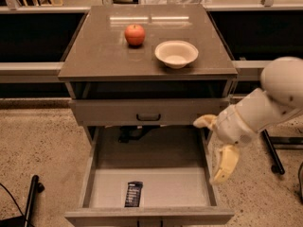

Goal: Pick rxbar blueberry from middle drawer and place on counter

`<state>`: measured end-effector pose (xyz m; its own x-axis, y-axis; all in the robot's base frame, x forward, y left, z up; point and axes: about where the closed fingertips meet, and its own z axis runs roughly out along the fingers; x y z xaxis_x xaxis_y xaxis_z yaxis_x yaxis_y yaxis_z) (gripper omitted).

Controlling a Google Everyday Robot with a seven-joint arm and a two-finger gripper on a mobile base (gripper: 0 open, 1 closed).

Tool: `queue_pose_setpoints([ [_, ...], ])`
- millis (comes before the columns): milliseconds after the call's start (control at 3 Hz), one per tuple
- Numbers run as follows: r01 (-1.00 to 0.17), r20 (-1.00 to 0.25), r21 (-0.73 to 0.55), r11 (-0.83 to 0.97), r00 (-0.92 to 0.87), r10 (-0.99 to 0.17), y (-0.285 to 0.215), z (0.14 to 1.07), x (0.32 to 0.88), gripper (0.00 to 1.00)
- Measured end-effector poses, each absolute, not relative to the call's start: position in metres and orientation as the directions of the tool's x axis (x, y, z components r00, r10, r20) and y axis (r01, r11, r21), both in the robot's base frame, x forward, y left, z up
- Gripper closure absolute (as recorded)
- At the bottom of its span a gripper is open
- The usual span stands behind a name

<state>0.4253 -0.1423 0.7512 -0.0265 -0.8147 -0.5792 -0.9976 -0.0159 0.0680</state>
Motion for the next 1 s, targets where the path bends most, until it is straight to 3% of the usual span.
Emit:
queue_pose_setpoints([
  [667,-0.996,-0.595,0.080,-0.045,-0.011,-0.803,-0.138,0.734,0.422,0.00],
  [1000,-0.997,-0.675,0.026,-0.075,0.038,-0.737,-0.120,0.712,0.449,0.00],
])
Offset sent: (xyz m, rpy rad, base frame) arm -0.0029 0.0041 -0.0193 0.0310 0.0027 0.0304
